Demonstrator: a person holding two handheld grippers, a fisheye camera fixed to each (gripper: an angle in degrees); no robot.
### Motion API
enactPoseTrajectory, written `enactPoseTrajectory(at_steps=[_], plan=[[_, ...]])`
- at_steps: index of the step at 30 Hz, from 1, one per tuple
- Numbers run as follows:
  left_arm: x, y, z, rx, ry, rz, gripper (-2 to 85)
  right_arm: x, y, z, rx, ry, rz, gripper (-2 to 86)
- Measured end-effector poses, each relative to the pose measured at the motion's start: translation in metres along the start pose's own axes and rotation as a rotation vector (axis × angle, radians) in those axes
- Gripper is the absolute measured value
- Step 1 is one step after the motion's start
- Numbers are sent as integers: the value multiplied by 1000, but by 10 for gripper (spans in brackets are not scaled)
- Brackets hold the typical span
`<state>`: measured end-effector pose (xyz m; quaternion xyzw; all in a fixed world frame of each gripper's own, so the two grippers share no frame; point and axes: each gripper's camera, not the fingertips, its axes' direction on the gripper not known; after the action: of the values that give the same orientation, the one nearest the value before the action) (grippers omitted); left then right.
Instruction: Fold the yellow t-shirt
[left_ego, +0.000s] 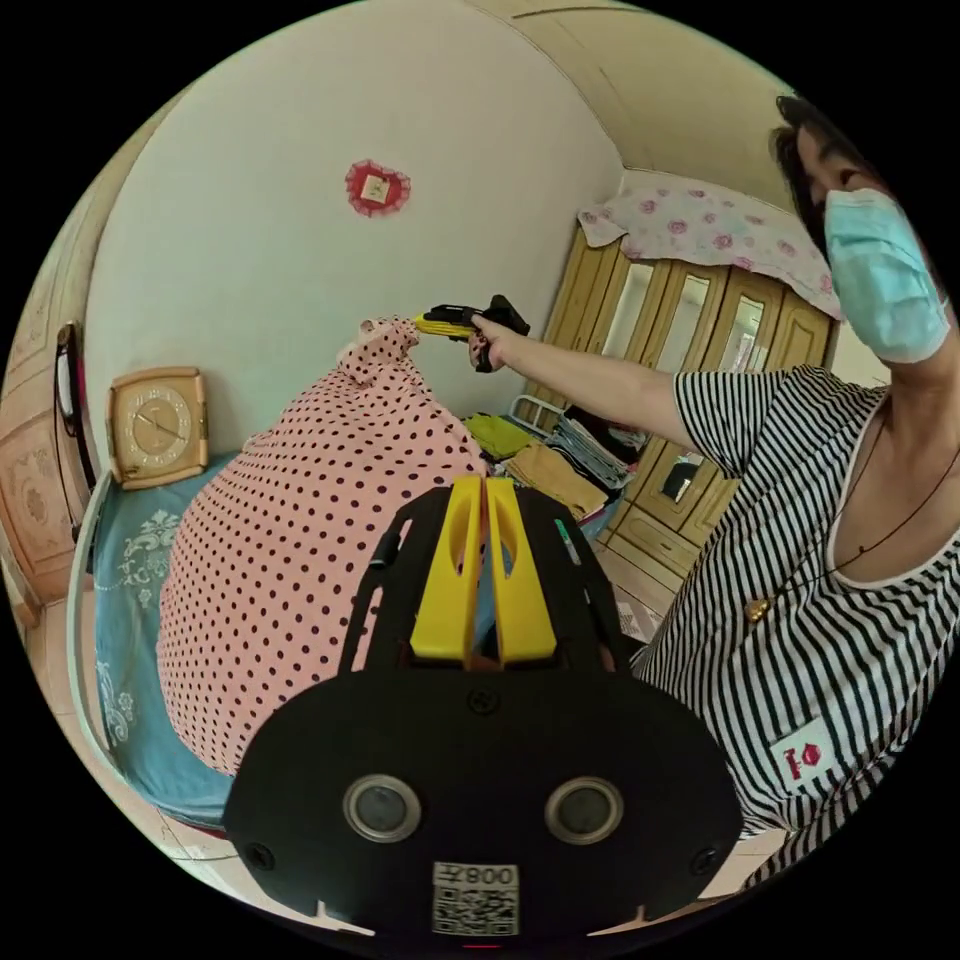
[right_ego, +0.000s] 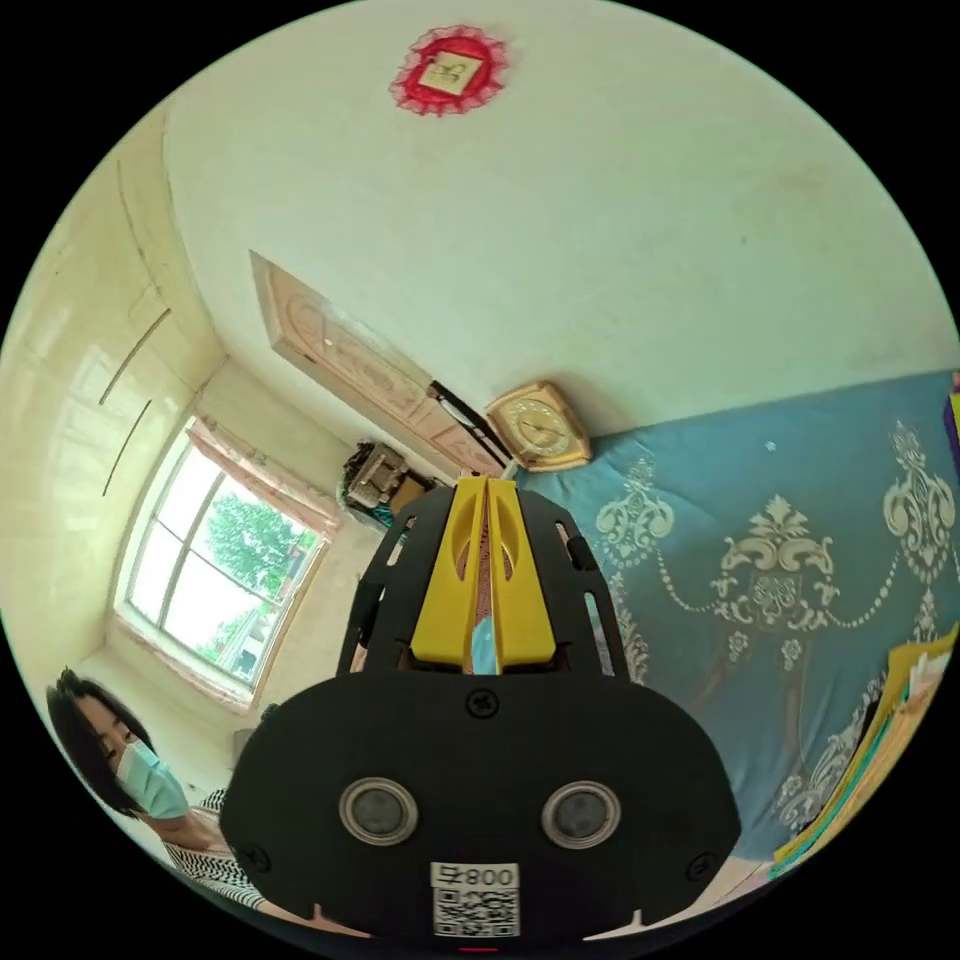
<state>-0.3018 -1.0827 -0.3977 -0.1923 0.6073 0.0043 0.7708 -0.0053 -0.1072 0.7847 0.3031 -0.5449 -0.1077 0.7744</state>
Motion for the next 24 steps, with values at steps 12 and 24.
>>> enactPoseTrajectory(at_steps=[12,24], plan=[[-79,91,303,-570,106,-231,14,298,178,-77,-207,201,357,7],[-231,173,175,-251,-8,-651,22,333,340,4,-516,-13,484,80]])
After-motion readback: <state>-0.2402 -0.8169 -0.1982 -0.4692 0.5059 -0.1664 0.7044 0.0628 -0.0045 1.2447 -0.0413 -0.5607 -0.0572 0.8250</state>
